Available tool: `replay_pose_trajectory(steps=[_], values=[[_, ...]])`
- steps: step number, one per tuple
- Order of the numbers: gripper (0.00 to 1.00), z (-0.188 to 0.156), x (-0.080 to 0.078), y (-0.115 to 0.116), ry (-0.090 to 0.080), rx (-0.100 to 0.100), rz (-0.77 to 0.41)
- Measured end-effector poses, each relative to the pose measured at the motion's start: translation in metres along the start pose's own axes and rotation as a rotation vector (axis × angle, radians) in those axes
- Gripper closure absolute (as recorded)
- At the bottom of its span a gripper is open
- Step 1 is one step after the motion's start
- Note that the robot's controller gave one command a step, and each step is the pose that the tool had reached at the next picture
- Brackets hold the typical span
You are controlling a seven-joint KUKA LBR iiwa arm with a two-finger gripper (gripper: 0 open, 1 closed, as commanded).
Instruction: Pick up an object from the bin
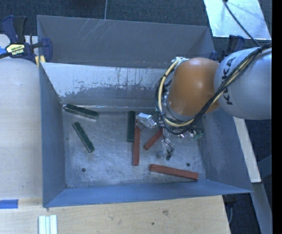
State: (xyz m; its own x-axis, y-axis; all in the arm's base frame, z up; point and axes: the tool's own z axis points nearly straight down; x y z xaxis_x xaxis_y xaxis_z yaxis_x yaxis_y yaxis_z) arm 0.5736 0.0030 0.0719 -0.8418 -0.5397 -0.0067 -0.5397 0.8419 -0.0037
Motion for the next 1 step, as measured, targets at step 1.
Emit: replay_pose_trajectory(steps=[1], values=[[1.0,-0.0006,-0.0009,0.0,-0.005,0.001,0.002]])
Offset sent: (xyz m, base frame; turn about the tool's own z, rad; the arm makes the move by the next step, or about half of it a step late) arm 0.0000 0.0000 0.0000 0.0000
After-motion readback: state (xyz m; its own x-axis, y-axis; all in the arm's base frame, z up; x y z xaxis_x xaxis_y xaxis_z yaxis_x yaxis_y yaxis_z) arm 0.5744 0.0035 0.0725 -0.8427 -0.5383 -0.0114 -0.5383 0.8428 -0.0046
